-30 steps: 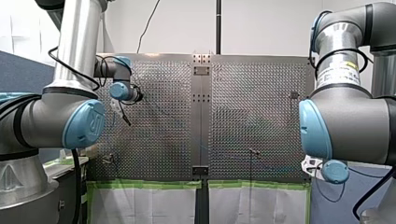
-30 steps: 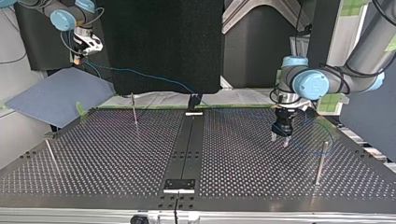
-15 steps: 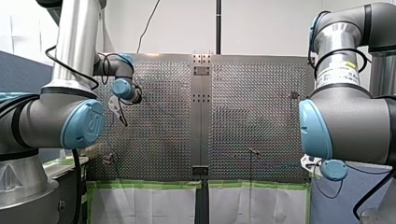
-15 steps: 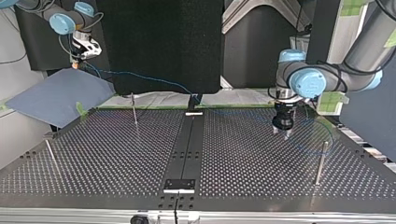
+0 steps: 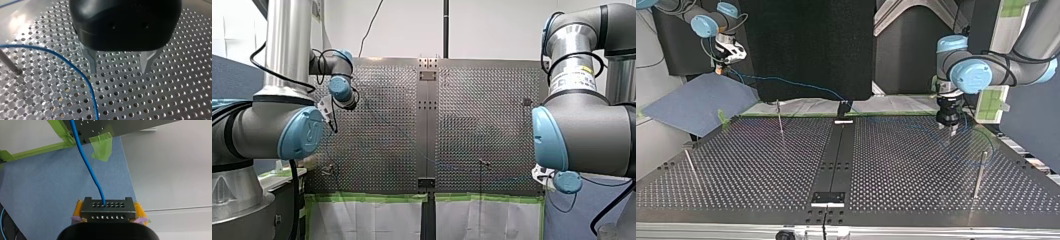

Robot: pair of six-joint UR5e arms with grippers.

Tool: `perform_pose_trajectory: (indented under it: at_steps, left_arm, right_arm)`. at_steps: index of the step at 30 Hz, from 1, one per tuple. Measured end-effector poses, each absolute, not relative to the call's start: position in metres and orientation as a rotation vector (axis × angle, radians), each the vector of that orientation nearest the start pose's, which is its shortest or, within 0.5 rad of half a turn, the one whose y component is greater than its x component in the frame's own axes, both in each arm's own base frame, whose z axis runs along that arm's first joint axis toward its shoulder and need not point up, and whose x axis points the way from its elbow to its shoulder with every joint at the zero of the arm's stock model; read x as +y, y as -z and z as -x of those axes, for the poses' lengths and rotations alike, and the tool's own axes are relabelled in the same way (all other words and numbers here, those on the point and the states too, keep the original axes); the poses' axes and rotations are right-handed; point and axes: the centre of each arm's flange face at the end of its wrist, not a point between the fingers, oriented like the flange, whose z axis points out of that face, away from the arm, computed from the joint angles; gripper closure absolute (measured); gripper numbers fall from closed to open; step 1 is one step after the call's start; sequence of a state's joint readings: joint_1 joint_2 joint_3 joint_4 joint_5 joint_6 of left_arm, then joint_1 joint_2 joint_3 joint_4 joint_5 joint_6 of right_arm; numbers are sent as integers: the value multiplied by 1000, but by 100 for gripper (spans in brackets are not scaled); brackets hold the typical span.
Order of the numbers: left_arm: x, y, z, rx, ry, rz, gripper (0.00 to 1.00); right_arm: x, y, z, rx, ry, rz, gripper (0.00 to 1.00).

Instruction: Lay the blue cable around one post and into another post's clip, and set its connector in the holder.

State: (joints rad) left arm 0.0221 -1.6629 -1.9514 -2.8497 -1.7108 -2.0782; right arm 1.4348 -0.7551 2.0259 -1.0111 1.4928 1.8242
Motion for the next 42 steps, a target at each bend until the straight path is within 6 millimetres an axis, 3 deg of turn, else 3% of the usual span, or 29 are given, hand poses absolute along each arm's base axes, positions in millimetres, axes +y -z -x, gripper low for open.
perform_pose_trajectory:
  at_steps: [11,18,28,33,42]
  left_arm:
    - [-125,-263,-432,1824,172,490,14]
    - [-132,-271,-415,1834,238,469,14]
    - [-119,-304,-402,1795,194,522,14]
    - [-115,-330,-397,1763,134,511,9]
    - [-115,-388,-390,1706,121,449,9]
  right_arm:
    - [-510,43,-75,-1648,-1215,-1182,100]
    - [-509,43,-76,-1647,-1216,-1183,100]
    - [-509,43,-78,-1642,-1220,-1188,100]
    - [-510,42,-79,-1640,-1223,-1187,100]
    - [-511,42,-79,-1638,-1226,-1186,100]
